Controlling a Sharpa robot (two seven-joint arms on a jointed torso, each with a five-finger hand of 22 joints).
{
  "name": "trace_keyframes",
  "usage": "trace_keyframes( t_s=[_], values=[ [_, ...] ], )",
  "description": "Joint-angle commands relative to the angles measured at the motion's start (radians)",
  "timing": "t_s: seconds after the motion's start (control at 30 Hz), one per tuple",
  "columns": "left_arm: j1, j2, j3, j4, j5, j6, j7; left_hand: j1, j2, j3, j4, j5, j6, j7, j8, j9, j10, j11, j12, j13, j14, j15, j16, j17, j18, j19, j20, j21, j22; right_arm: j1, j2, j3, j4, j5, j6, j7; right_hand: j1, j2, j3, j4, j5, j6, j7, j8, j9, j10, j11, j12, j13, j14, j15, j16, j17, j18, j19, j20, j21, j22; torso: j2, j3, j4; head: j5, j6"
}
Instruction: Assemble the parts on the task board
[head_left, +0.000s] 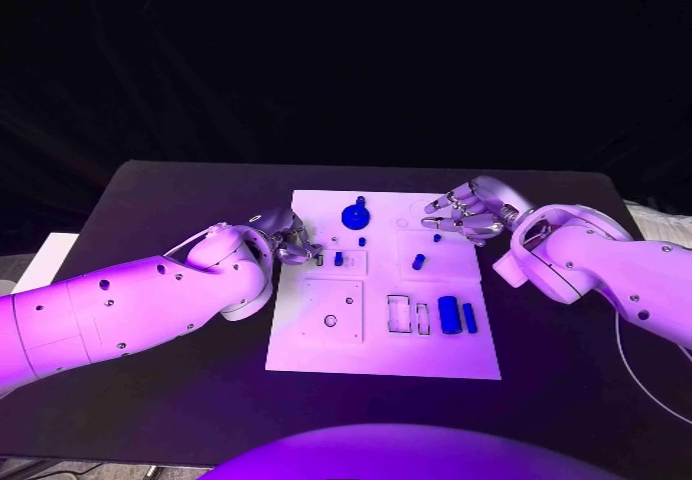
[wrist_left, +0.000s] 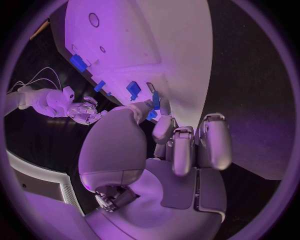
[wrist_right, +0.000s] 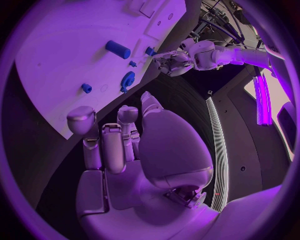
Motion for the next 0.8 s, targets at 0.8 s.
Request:
trace_keyframes(
  t_s=[0.8],
  values=[
    [-0.001, 0.013, 0.000, 0.001, 0.025, 0.063, 0.003, 0.007, -0.017, 0.085, -0.103, -0.005, 0.010, -0.012, 0.010, -0.003, 0.014, -0.002, 0.014, 0.011, 0.107, -0.005, 0.003, 0.263, -0.004, 0.042, -0.003, 0.010, 0.166, -0.001, 0.001, 0.000, 0.001, 0.000, 0.006, 0.013, 0.002, 0.014, -0.006, 0.000, 0.009, -0.006, 0.003, -0.001, 0.000, -0.004, 0.001, 0.004, 0.000, 0.061, 0.001, -0.005, 0.051, 0.011, -0.004, -0.002, -0.004, -0.002, -0.001, 0.0017, -0.0002, -0.004, -0.006]
  ],
)
